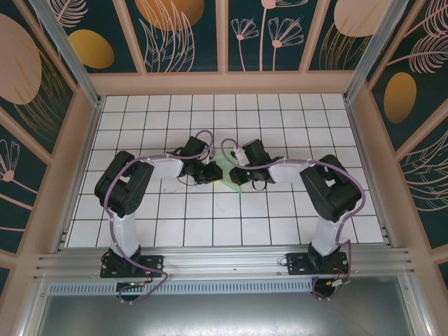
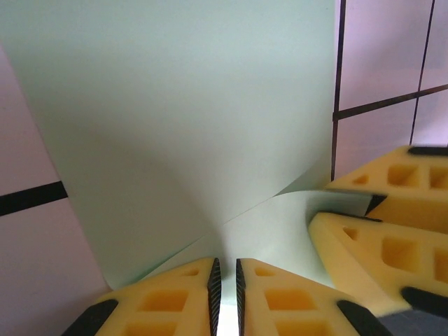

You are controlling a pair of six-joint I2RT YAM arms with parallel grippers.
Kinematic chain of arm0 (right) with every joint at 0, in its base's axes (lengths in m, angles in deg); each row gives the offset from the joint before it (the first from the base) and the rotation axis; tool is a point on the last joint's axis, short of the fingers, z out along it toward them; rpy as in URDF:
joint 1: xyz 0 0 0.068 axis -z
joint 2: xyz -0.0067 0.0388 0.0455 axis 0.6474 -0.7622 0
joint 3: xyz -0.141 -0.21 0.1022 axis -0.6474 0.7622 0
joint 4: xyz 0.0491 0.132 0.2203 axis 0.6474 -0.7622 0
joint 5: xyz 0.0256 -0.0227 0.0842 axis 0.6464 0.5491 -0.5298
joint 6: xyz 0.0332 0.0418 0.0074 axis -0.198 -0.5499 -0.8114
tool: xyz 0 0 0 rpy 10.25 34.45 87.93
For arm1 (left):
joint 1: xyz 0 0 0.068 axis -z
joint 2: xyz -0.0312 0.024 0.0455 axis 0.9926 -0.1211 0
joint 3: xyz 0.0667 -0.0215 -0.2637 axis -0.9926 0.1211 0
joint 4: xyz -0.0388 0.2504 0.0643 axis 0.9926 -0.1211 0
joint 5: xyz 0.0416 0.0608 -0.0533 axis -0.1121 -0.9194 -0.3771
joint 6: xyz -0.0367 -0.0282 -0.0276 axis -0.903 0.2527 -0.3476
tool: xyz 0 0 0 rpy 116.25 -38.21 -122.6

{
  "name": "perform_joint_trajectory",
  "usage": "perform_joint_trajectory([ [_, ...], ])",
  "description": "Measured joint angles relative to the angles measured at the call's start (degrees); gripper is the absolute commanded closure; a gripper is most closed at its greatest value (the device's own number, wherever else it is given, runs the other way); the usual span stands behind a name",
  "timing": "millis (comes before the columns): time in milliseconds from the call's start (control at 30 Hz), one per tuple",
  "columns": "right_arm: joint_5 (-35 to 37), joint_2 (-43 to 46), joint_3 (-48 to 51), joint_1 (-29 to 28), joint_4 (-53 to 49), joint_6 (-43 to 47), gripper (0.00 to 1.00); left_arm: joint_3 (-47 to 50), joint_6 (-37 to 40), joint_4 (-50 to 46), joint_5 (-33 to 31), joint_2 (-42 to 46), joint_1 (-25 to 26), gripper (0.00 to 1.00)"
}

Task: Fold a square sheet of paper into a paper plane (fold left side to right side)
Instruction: Third fold the triangle at the center of the table.

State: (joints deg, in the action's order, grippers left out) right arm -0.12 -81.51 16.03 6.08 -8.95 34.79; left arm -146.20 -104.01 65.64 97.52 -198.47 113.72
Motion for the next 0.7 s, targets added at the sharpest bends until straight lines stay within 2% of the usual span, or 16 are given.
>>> perform_joint_trajectory([
  [100, -0.5, 1.0, -0.4, 1.4, -0.6, -1.0, 0.63, 0.0, 0.0, 0.0, 0.0, 0.0, 0.0, 0.83],
  [233, -0.9, 4.4, -0.4, 2.6, -2.9, -1.7, 0.61, 0.0, 0.0, 0.0, 0.0, -0.1, 0.0, 0.83],
  [333, -3.8, 7.3, -0.4, 2.7, -4.7, -1.7, 0.73, 0.0, 0.0, 0.0, 0.0, -0.1, 0.0, 0.83],
  [467, -12.4, 9.0, -0.8, 2.7, -7.5, -3.1, 0.87, 0.0, 0.0, 0.0, 0.0, -0.1, 0.0, 0.83],
  [567, -18.2, 8.7, -0.9, 2.7, -9.9, -4.6, 0.89, 0.0, 0.0, 0.0, 0.0, -0.1, 0.0, 0.83],
  [700, -21.9, 6.6, -0.9, 2.7, -11.9, -5.8, 0.89, 0.0, 0.0, 0.0, 0.0, -0.1, 0.0, 0.83],
])
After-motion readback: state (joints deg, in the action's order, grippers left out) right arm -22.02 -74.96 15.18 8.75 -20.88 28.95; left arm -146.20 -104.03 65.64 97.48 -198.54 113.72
